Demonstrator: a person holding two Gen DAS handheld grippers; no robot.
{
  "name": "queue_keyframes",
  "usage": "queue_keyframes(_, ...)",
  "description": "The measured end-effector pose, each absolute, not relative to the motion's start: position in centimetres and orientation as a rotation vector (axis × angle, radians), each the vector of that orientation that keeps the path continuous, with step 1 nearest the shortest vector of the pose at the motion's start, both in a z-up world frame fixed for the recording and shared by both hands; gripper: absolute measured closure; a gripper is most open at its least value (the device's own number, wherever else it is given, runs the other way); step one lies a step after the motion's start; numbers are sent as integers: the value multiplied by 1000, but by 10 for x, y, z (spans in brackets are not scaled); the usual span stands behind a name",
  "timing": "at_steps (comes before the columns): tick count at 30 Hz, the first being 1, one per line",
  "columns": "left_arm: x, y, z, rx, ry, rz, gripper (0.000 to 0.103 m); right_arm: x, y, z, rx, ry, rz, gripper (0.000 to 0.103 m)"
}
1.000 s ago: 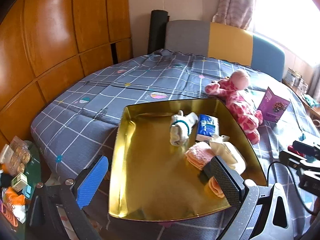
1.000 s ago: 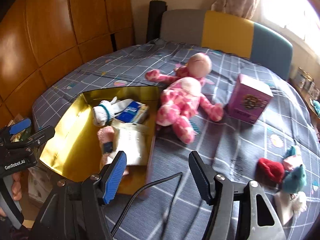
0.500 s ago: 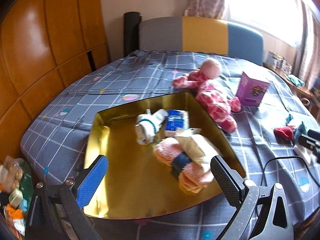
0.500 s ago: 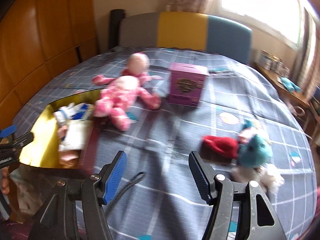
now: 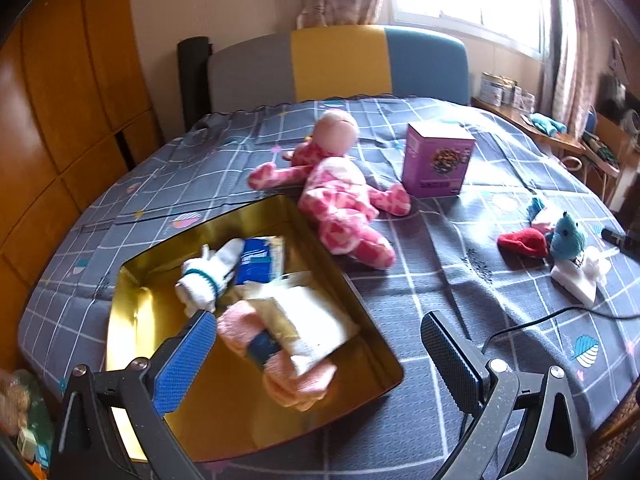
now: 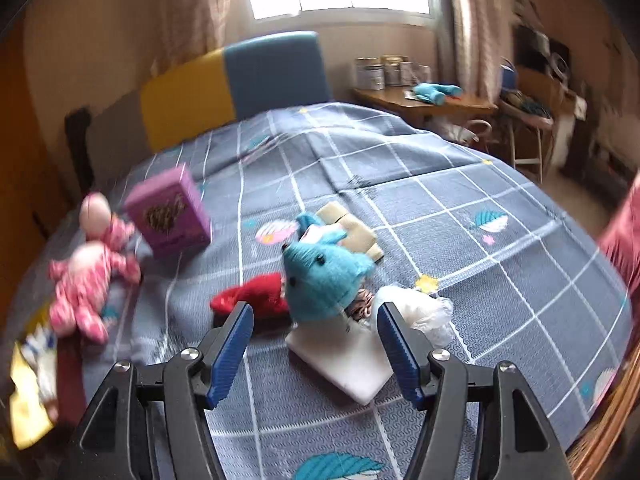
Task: Organize soft objects
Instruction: 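Move both grippers toward the red knit hat and blue plush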
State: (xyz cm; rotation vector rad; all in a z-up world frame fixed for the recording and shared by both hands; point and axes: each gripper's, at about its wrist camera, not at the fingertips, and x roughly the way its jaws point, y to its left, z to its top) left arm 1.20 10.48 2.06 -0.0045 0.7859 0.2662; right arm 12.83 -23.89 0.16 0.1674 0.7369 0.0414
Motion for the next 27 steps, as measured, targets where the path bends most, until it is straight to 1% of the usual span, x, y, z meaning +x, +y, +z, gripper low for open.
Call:
queue_keyframes(9, 43, 72, 19, 46, 803, 188, 0, 130, -273, -2, 337, 740, -12, 38)
queue_keyframes(27, 102, 12, -3, 116, 880, 62, 0, 132, -288, -7, 439, 757, -17, 38)
